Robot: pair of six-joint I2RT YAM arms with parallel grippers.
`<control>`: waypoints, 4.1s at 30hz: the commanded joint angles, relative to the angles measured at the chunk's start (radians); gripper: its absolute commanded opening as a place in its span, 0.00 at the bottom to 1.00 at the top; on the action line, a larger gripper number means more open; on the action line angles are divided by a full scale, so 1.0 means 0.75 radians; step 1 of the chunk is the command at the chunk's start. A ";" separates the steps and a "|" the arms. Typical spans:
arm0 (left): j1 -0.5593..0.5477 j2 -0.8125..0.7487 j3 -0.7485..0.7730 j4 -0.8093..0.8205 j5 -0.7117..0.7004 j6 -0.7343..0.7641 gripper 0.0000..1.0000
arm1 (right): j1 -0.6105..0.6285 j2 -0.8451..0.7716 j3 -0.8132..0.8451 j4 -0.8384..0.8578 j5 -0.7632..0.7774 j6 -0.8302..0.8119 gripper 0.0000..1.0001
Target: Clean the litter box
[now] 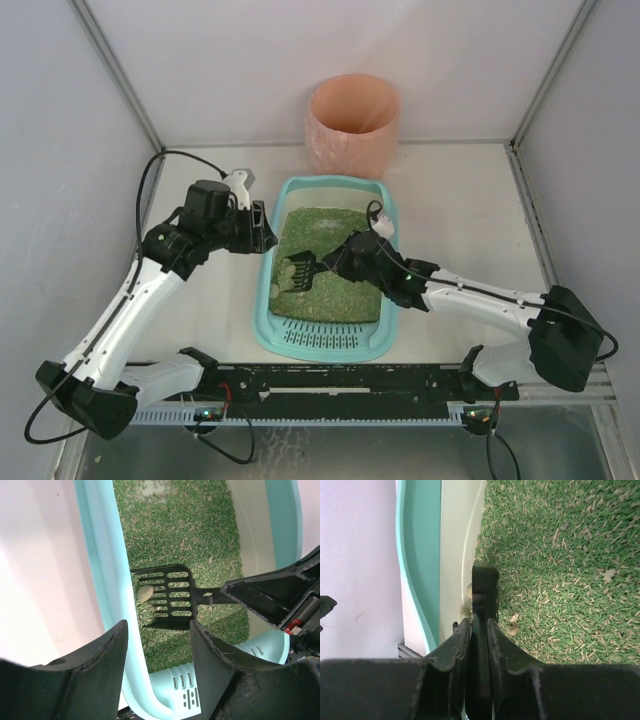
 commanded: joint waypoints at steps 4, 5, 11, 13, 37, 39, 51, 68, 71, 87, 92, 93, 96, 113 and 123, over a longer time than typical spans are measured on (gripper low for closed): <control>0.042 -0.084 0.129 0.019 -0.078 0.008 0.58 | -0.145 -0.202 -0.077 0.093 -0.154 -0.095 0.00; 0.045 -0.097 0.128 0.026 -0.081 0.006 0.58 | -0.167 -0.231 -0.090 0.087 -0.176 -0.106 0.00; 0.055 -0.144 0.110 0.064 -0.098 0.007 0.58 | -0.341 -0.409 -0.188 0.077 -0.385 -0.108 0.00; 0.057 -0.157 0.105 0.084 -0.112 0.005 0.58 | -0.428 -0.467 -0.239 0.116 -0.518 -0.066 0.00; 0.076 -0.156 0.123 0.111 -0.106 0.005 0.59 | -0.778 -0.745 -0.579 0.367 -0.710 0.264 0.00; 0.078 -0.160 0.120 0.114 -0.108 0.003 0.59 | -0.755 -0.703 -0.587 0.466 -0.754 0.301 0.00; 0.091 -0.183 0.099 0.111 -0.176 -0.013 0.59 | -0.773 -0.610 -0.488 0.405 -0.927 0.179 0.00; 0.118 -0.208 0.054 0.136 -0.186 -0.005 0.59 | -0.881 -0.590 -0.196 0.172 -0.736 0.172 0.00; 0.135 -0.219 0.041 0.144 -0.181 -0.008 0.59 | -0.877 -0.532 -0.079 0.160 -0.643 0.207 0.00; 0.190 -0.257 0.026 0.158 -0.123 0.025 0.58 | -0.908 0.215 0.692 0.389 -0.259 0.161 0.00; 0.191 -0.275 0.020 0.163 -0.100 0.028 0.58 | -0.944 0.470 1.015 0.378 -0.260 -0.076 0.00; 0.191 -0.280 0.018 0.163 -0.095 0.028 0.58 | -0.947 0.515 1.086 0.362 -0.266 -0.158 0.00; 0.192 -0.290 0.014 0.162 -0.084 0.028 0.58 | -0.949 0.623 1.260 0.287 -0.267 -0.416 0.00; 0.209 -0.316 -0.025 0.159 -0.036 0.041 0.58 | -0.794 0.700 1.476 0.198 -0.087 -1.798 0.00; 0.232 -0.312 -0.035 0.156 -0.007 0.051 0.58 | -0.703 0.691 1.473 0.275 -0.132 -2.258 0.00</control>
